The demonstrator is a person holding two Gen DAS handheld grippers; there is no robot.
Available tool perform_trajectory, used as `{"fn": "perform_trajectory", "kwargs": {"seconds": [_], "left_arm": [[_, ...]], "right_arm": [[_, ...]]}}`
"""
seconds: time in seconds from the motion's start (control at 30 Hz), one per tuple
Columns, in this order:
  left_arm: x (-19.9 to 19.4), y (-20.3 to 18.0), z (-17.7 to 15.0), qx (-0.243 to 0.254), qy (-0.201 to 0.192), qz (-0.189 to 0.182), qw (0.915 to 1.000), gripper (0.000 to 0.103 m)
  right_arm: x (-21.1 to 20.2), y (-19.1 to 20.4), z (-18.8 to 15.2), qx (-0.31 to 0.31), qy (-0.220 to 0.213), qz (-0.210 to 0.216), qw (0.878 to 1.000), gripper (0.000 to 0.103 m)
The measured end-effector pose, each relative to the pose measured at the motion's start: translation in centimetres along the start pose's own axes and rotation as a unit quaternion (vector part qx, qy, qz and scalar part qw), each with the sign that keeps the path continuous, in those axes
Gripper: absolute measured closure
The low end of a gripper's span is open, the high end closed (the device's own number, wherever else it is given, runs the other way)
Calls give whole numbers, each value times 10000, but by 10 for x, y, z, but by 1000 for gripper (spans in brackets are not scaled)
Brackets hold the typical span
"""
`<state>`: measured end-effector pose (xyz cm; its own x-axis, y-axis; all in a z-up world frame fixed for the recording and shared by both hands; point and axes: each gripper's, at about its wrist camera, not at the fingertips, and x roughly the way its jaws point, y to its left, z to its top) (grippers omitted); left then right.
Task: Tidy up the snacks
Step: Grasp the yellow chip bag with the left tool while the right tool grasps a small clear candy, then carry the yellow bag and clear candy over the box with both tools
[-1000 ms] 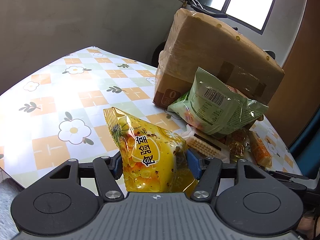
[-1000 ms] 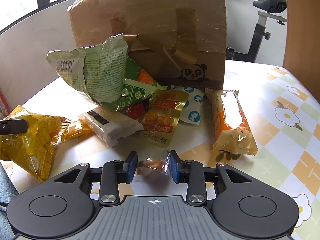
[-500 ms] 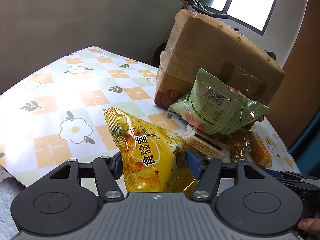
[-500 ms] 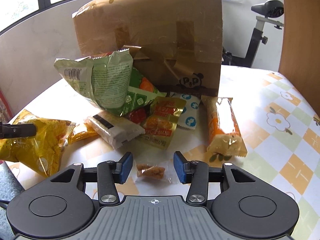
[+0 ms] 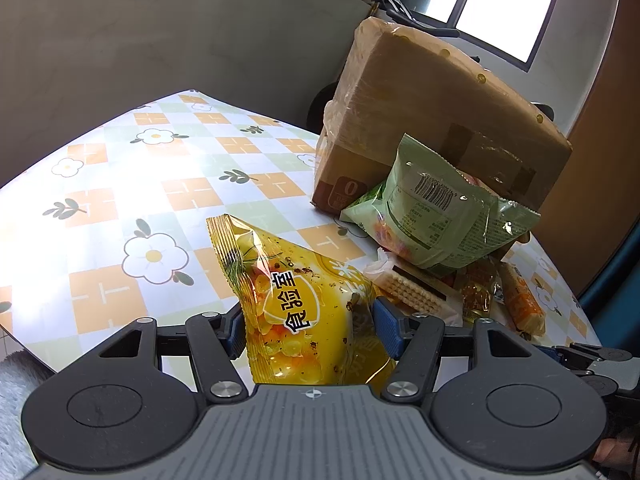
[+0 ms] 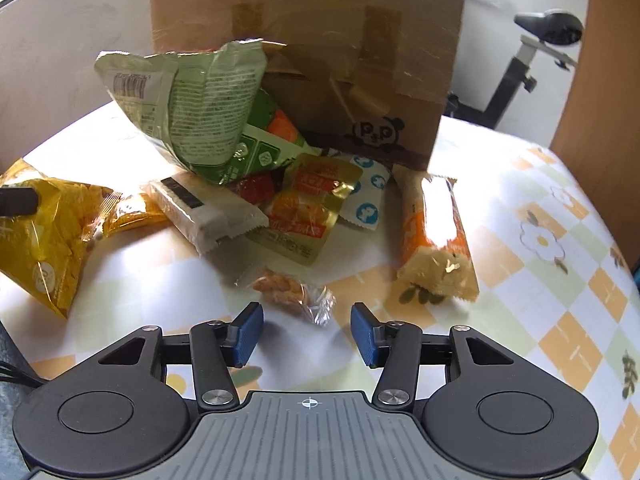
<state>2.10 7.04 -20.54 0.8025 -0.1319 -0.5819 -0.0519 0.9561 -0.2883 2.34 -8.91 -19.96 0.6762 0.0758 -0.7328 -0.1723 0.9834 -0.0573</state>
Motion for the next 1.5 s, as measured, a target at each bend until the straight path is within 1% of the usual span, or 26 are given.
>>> {"fn": "perform_trajectory", "kwargs": {"seconds": [0.1, 0.33, 0.37, 0.4, 0.43, 0.6, 0.67, 0.7, 0.73, 0.87, 1.1, 1.17, 1.27, 1.5], "left_arm": [[0, 0, 0, 6, -1, 3, 10000, 38], [1, 0, -1, 3, -1, 6, 10000, 38], [1, 1, -1, 0, 0, 7, 10000, 38], [1, 0, -1, -1, 0, 5, 10000, 38], [1, 1, -1, -1, 0, 3, 10000, 38], [1, 0, -1, 13, -8, -5, 10000, 38], [2, 0, -2, 20, -11, -12, 10000, 38], [1, 0, -2, 27, -18, -22, 10000, 38], [1, -1, -2, 36, -25, -46, 10000, 38], [-2, -3, -2, 104, -72, -113, 9999, 38], [-4, -4, -1, 137, -86, -128, 9998, 38], [-6, -3, 0, 145, -134, -131, 9997, 38], [-12, -4, 3, 187, -268, -119, 9994, 38], [-34, -5, 15, 230, -750, 22, 9969, 38]], "right_arm": [[6, 2, 3, -271, -98, 44, 9996, 56], [18, -3, 10, -358, -251, 357, 9984, 59], [18, -3, 10, -312, -229, 427, 9983, 61], [18, -4, 10, -269, -212, 497, 9982, 67], [17, -3, 9, -242, -213, 535, 9980, 70], [8, -5, -1, 4, -290, 628, 9976, 71], [6, -7, -3, 64, -322, 654, 9973, 74], [6, -8, -3, 95, -328, 648, 9973, 80], [5, -9, -3, 143, -331, 677, 9971, 81], [5, -13, -4, 300, -365, 751, 9961, 81], [8, -10, -1, 274, -420, 730, 9961, 81], [6, -13, 1, 394, -439, 782, 9952, 82], [-4, -17, 3, 490, -620, 773, 9939, 83], [-34, -34, 13, 738, -1087, 727, 9887, 83]]}}
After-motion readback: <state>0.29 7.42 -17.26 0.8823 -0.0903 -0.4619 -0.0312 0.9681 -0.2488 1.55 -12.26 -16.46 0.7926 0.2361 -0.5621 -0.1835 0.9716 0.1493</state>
